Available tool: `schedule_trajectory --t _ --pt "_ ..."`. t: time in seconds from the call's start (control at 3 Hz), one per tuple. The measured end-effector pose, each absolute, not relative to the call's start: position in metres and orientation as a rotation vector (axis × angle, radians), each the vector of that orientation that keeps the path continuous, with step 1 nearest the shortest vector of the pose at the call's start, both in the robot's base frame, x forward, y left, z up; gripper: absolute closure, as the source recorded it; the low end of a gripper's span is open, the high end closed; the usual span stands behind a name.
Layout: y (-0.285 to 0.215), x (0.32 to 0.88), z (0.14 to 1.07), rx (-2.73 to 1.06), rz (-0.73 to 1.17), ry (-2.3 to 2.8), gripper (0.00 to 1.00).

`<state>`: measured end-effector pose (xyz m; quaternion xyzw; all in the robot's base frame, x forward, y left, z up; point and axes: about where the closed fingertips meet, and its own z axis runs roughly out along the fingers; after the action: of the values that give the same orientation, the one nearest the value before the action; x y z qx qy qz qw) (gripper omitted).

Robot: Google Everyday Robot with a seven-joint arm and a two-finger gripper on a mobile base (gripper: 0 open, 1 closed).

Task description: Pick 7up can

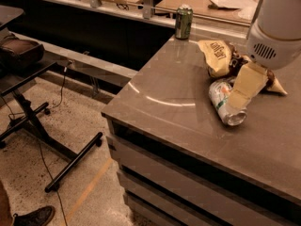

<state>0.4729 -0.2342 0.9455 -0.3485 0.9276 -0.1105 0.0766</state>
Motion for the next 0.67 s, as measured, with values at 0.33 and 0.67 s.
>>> schedule_trajectory --t 0.33,0.67 --pt "-0.241 0.477 0.935 -0.849 -0.283 2.861 0.00" --pt "-0.237 0.481 0.921 -0.675 -0.263 2.910 0.00"
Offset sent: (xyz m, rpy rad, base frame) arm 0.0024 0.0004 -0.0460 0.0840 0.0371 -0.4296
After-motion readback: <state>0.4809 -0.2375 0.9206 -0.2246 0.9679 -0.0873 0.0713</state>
